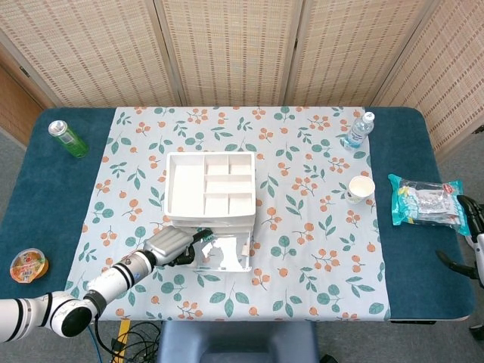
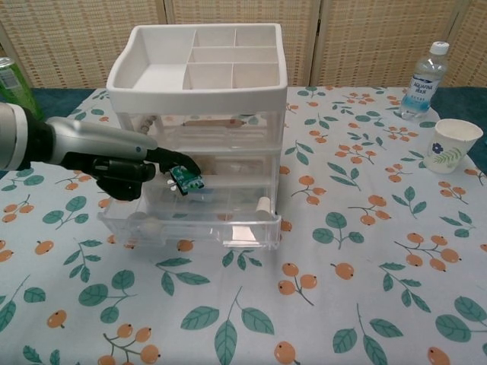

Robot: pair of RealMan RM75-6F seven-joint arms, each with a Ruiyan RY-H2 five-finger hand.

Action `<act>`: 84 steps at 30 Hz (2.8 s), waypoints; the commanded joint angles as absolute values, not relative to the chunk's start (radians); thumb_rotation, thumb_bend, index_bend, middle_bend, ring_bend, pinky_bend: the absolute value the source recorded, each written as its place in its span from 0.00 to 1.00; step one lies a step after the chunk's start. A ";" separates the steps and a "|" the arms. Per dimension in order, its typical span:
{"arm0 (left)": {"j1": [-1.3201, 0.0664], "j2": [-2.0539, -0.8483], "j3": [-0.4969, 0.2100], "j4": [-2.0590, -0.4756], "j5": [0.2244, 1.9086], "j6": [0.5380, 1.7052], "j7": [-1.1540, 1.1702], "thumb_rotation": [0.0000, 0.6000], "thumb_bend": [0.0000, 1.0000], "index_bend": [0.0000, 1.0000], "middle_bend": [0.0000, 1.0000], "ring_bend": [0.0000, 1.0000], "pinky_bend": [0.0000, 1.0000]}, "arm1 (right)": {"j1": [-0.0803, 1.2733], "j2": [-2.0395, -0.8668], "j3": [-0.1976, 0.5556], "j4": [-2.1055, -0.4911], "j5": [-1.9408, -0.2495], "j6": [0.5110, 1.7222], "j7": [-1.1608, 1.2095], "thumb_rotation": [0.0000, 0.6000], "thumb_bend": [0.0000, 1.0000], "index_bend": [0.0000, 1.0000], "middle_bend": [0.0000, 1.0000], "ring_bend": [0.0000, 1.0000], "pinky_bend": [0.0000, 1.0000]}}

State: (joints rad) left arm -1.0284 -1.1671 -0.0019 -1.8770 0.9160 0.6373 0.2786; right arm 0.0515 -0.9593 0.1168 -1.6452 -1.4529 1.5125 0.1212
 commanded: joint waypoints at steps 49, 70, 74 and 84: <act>-1.166 -1.236 0.083 -1.951 0.731 0.872 0.735 0.00 0.87 0.10 0.96 1.00 1.00 | 0.039 -0.962 0.113 -1.626 -1.452 1.521 0.149 1.00 0.19 0.00 0.09 0.22 0.24; -1.176 -1.215 0.107 -2.048 0.758 0.902 0.767 0.00 0.87 0.20 0.96 1.00 1.00 | 0.038 -0.965 0.114 -1.623 -1.451 1.520 0.155 1.00 0.19 0.00 0.09 0.22 0.24; -1.163 -1.202 0.106 -2.059 0.800 0.903 0.746 0.00 0.87 0.20 0.96 1.00 1.00 | 0.039 -0.965 0.115 -1.623 -1.451 1.519 0.153 1.00 0.19 0.00 0.09 0.22 0.24; -1.117 -1.178 0.090 -2.043 0.897 0.913 0.676 0.00 0.87 0.20 0.96 1.00 1.00 | 0.040 -0.966 0.115 -1.622 -1.453 1.518 0.155 1.00 0.19 0.00 0.09 0.22 0.24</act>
